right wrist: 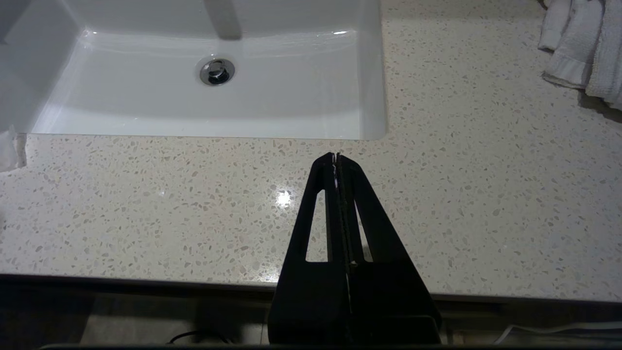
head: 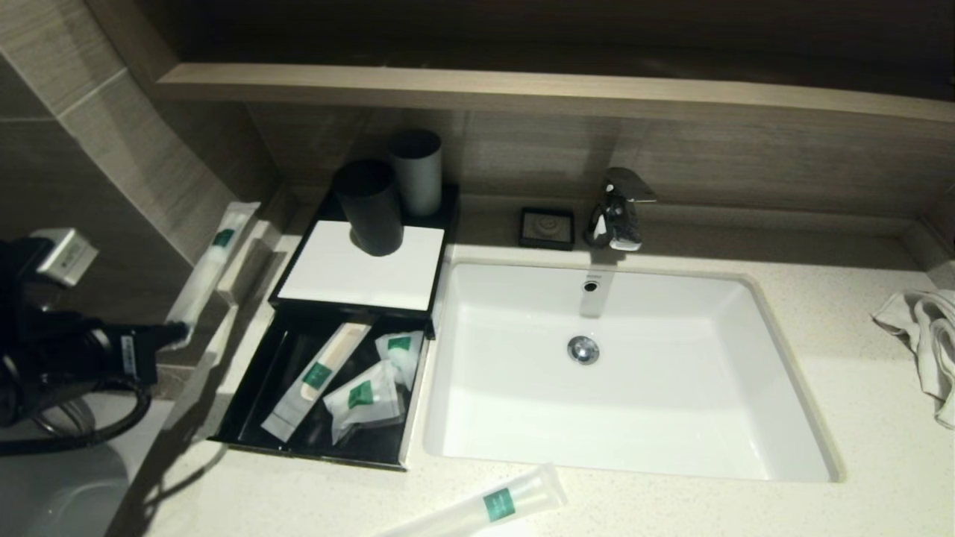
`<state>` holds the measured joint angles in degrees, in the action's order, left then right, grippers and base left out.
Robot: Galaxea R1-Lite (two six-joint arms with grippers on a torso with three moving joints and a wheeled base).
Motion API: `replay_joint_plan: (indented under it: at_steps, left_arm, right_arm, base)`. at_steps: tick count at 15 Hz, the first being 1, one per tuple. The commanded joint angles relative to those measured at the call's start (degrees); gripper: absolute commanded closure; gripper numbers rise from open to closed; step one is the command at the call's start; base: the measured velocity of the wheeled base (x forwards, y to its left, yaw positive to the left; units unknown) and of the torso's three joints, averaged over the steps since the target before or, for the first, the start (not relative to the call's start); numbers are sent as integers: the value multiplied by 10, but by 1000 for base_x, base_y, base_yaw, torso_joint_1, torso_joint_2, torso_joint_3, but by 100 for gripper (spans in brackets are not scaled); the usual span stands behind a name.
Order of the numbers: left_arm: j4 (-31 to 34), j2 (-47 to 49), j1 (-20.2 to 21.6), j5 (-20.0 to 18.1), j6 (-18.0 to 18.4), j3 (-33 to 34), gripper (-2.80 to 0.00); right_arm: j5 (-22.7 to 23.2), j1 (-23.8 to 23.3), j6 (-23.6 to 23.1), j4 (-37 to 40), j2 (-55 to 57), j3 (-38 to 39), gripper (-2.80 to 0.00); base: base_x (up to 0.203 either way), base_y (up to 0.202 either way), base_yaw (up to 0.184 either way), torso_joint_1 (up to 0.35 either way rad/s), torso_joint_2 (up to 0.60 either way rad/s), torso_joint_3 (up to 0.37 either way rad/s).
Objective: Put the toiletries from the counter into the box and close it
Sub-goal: Place the bathroom toiletry into the drawer
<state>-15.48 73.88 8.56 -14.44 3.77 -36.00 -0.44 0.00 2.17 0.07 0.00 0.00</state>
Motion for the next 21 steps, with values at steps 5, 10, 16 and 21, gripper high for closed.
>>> replay_joint_plan:
  at_steps: [5,10,16,21]
  left_arm:
    - [188,-61,-20,-6,0,-49,0]
    - [321,-82,-63,-7,-3,-94,0]
    - [388,-99,-66,-7,-11,-121,0]
    - [431,-109,-67,-6,-10,-123,0]
  right_arm:
    - [0,0,0,0,1,0,0]
    - [0,0,0,0,0,0,0]
    - [0,0,0,0,0,0,0]
    - [0,0,0,0,1,0,0]
  base:
    - [0,0,0,0,0,0]
    - [0,0,0,0,0,0]
    - [0,0,0,0,0,0]
    - [0,0,0,0,0,0]
